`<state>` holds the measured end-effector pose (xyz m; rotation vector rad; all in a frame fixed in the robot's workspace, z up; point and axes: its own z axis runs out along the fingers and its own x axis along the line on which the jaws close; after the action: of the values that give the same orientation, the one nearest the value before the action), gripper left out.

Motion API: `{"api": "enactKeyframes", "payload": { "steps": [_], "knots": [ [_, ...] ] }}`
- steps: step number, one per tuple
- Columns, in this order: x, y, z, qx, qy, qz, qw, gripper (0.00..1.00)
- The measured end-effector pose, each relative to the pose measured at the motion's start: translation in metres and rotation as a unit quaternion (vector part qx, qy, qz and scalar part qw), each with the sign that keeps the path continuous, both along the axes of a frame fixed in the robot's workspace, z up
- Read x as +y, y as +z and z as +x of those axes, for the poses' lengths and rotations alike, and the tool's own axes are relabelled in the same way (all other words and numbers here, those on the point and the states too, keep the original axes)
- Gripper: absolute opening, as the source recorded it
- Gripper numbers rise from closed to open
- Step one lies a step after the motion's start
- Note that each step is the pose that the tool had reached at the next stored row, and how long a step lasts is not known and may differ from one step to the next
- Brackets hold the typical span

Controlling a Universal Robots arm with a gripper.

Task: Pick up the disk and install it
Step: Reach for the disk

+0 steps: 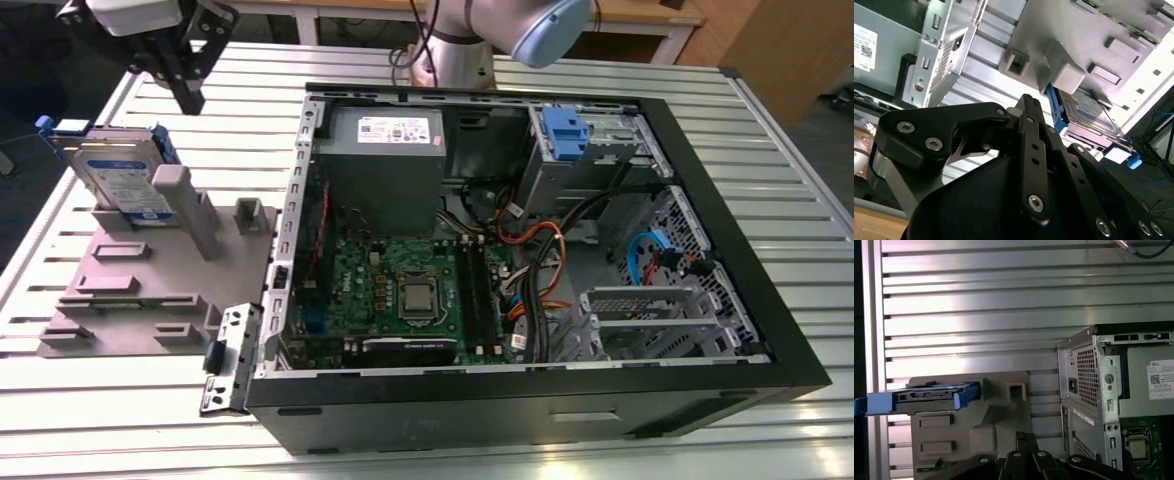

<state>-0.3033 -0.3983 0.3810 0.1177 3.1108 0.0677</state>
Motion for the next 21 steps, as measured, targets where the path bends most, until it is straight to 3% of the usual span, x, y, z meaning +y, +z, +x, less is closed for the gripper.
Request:
{"api": "enactKeyframes", "payload": {
  "steps": [11, 21],
  "knots": [
    [0.0049, -0.0066, -0.0350, 0.0000, 0.000, 0.0000, 1.00000, 0.11],
    [0.0195, -0.0178, -0.0644, 0.0000, -0.001, -0.0002, 1.00000, 0.11]
  ]
}}
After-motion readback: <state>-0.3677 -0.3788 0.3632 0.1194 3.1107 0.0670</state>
